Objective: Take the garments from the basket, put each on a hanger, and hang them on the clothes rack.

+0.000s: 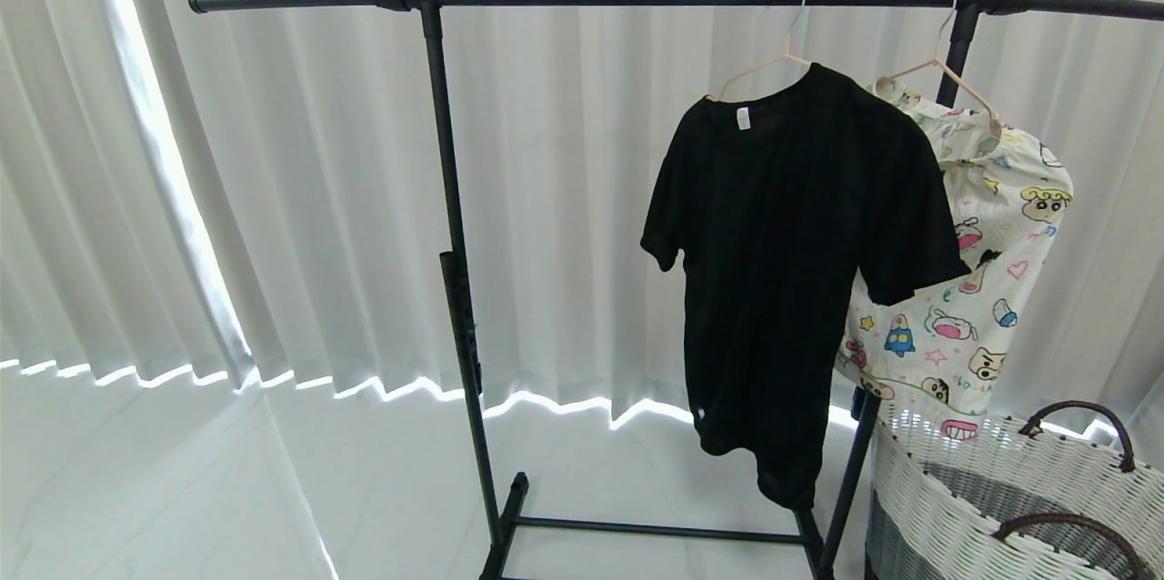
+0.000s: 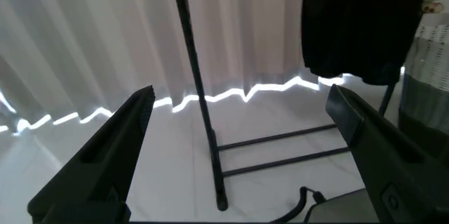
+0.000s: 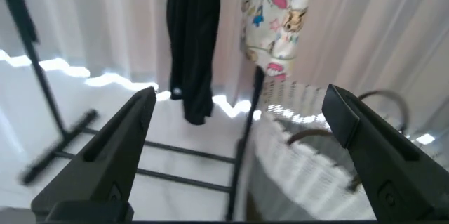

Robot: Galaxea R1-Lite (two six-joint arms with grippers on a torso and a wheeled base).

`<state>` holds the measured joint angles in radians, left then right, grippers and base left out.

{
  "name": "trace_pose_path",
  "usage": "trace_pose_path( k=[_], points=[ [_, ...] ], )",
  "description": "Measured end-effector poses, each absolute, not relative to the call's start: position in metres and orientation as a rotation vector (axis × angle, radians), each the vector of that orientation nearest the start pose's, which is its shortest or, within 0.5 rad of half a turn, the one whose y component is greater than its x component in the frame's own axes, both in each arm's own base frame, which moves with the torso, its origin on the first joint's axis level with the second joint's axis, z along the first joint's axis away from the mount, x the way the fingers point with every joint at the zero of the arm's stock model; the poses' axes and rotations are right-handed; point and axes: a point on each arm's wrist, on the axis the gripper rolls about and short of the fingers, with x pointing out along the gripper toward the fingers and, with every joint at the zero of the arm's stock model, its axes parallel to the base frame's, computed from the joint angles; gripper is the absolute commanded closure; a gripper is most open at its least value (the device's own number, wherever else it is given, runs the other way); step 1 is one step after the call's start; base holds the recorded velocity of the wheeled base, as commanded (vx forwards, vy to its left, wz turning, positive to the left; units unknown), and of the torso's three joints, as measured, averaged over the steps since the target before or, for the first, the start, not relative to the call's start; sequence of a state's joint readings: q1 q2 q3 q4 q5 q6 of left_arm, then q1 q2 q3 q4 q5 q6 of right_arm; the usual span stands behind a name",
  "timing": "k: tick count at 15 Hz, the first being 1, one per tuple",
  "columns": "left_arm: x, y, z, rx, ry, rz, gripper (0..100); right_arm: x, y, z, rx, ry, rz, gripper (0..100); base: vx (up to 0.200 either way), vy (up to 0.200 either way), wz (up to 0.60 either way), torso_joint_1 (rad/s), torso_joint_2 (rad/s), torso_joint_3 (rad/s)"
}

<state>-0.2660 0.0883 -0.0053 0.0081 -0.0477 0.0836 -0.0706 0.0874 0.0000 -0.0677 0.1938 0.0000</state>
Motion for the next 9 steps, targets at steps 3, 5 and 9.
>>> trace_pose_path(
  k=[3,5,9],
  points=[
    [-0.0166,0.0038,0.0768,0.092,0.070,-0.323,0,-0.0158,0.0049,0.0843,-0.005,0.017,0.100,0,0.000,0.000,0.00,0.000,0.00,0.000],
    [-0.0159,0.0032,0.0768,0.084,0.083,-0.290,0,-0.0158,0.0049,0.0847,-0.032,0.012,0.100,0,0.000,0.000,0.00,0.000,0.00,0.000],
    [-0.0151,-0.0001,0.0770,0.067,0.107,-0.087,0,-0.0157,0.0048,0.0846,-0.154,0.008,0.095,0,0.000,0.000,0.00,0.000,0.00,0.000]
  ],
)
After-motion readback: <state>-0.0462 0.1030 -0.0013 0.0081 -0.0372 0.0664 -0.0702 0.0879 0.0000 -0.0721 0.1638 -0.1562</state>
